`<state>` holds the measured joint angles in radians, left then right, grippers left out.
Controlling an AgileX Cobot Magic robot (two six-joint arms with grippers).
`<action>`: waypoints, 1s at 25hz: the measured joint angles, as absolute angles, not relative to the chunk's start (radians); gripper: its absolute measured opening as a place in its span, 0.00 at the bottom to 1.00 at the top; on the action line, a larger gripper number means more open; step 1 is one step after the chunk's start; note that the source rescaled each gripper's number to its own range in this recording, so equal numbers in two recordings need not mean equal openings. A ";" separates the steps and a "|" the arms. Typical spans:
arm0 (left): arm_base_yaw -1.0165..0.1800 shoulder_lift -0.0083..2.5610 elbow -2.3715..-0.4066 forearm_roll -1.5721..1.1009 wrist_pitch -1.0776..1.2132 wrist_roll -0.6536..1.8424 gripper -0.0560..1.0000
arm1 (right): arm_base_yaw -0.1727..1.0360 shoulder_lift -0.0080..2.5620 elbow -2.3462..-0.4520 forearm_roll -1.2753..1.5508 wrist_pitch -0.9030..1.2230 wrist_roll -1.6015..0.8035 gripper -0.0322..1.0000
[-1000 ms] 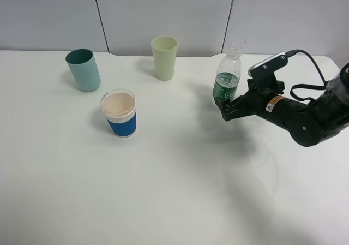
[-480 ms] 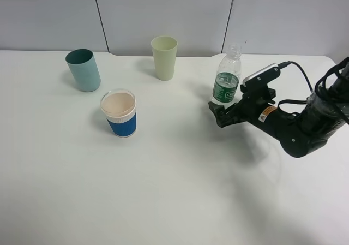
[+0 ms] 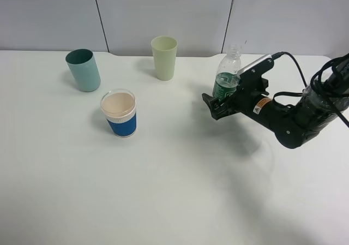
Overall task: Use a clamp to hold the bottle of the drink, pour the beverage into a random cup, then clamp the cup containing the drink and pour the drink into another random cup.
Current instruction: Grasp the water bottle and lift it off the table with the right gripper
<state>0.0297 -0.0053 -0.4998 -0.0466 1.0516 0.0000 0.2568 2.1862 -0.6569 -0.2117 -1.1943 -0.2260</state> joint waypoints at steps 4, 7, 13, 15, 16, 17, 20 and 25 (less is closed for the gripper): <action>0.030 -0.005 -0.500 -0.047 1.052 0.000 0.86 | 0.257 2.186 -0.657 -0.211 -1.194 -0.226 0.83; 0.030 -0.005 -0.500 -0.047 1.052 0.000 0.86 | 0.257 2.186 -0.657 -0.208 -1.194 -0.226 0.35; 0.030 -0.005 -0.500 -0.047 1.052 0.000 0.86 | 0.259 2.186 -0.658 -0.208 -1.179 -0.192 0.03; 0.030 -0.005 -0.500 -0.047 1.052 0.000 0.86 | 0.259 2.186 -0.658 -0.207 -1.176 -0.177 0.03; 0.030 -0.005 -0.500 -0.047 1.052 0.000 0.86 | 0.259 2.185 -0.658 -0.207 -1.176 -0.173 0.03; 0.030 -0.005 -0.500 -0.047 1.052 0.000 0.86 | 0.259 2.184 -0.658 -0.207 -1.174 -0.163 0.03; 0.030 -0.005 -0.500 -0.047 1.052 0.000 0.86 | 0.259 2.167 -0.658 -0.207 -1.145 -0.134 0.03; 0.030 -0.005 -0.500 -0.047 1.052 0.000 0.86 | 0.260 2.092 -0.657 -0.207 -1.018 -0.093 0.03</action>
